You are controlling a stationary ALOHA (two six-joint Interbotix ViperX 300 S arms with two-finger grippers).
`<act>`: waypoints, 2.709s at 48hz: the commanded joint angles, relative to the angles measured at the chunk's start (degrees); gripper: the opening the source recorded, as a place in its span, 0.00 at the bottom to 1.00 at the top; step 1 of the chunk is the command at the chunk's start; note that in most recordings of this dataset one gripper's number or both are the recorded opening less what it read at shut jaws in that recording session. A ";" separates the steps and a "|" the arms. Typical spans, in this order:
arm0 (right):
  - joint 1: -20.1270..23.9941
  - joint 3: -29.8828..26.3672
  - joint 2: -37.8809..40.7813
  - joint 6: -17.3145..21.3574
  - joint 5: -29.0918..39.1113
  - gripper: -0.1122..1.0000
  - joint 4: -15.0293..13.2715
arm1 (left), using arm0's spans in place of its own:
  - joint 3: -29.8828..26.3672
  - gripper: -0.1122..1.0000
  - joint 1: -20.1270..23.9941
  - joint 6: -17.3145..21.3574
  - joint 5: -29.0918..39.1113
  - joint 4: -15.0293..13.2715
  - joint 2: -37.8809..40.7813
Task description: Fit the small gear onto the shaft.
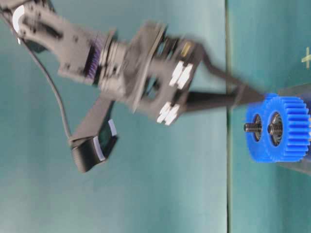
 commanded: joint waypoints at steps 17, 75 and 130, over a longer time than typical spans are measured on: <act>-2.81 -2.20 3.25 -1.32 -0.62 0.09 -0.18 | -0.62 0.10 -0.09 -0.09 -0.53 0.09 -0.09; 3.69 26.46 -23.38 2.29 -24.43 0.09 -5.01 | -0.44 0.10 -0.62 0.44 -3.78 0.09 0.00; 1.32 40.78 -33.84 2.02 -41.40 0.09 -14.77 | -0.18 0.10 -1.05 0.18 -4.39 0.09 -0.35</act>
